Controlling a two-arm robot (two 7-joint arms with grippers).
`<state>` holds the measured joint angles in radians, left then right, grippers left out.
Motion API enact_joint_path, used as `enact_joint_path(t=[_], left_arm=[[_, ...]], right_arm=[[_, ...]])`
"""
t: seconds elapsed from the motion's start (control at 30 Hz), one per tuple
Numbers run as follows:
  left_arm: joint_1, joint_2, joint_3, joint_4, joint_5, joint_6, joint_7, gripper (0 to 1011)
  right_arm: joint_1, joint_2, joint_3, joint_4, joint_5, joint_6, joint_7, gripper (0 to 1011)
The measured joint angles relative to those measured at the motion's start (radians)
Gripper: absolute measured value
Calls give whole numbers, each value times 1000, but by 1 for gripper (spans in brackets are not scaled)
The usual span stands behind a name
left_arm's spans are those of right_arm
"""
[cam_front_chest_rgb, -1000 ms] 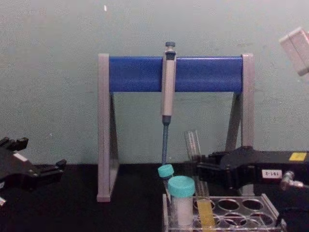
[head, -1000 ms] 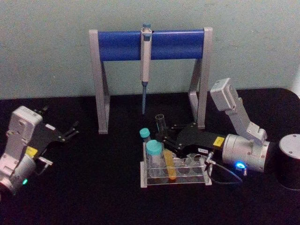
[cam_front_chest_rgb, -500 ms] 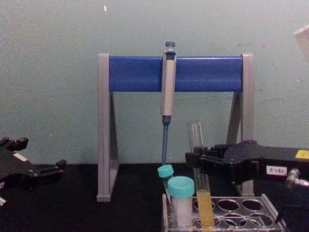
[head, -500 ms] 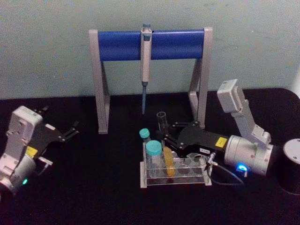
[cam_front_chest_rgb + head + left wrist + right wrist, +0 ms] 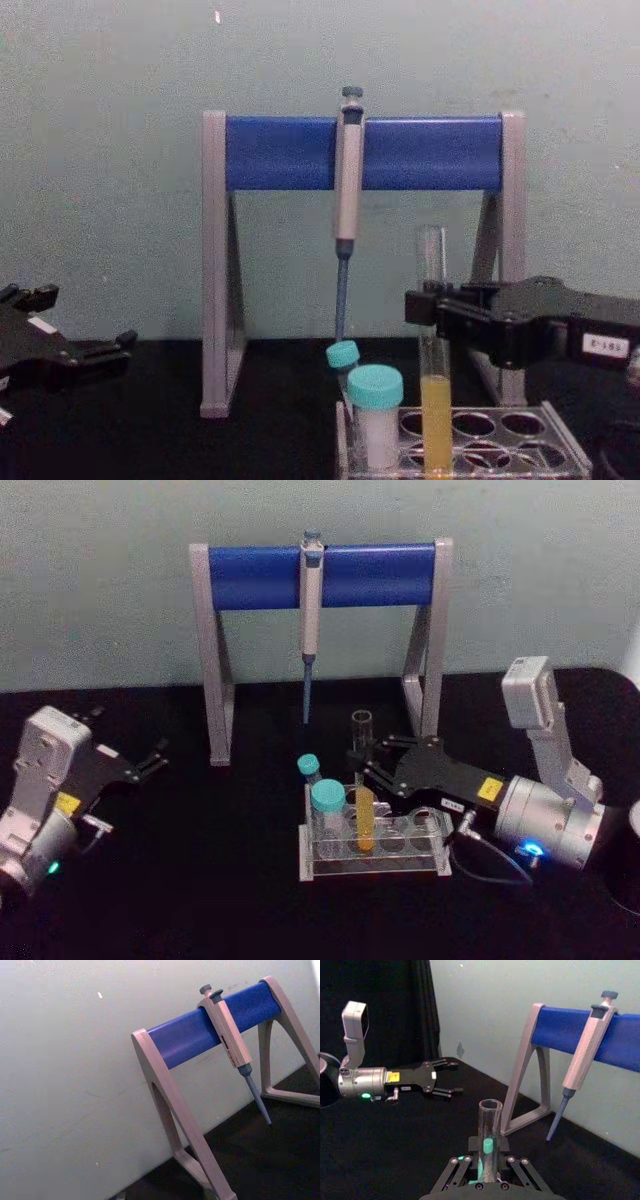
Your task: Pick up the test tube from the test tube rack, shake it, then place it back into the test tube rack.
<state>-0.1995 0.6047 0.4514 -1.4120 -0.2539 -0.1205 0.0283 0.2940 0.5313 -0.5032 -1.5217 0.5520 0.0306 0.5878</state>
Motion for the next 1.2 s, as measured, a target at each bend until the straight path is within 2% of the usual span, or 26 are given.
enact_joint_path(t=[0.33, 0.57, 0.8, 1.2], left_arm=[[0, 0, 0, 0, 0, 0, 0, 1001], [0, 0, 0, 0, 0, 0, 0, 1001], [0, 0, 0, 0, 0, 0, 0, 1001], [0, 0, 0, 0, 0, 0, 0, 1001]], right_arm=[[-14, 11, 29, -46, 23, -14, 0, 230], [3, 6, 45, -57, 26, -18, -15, 230], [37, -19, 57, -24, 24, -17, -42, 230], [68, -44, 59, 22, 10, -17, -50, 230]])
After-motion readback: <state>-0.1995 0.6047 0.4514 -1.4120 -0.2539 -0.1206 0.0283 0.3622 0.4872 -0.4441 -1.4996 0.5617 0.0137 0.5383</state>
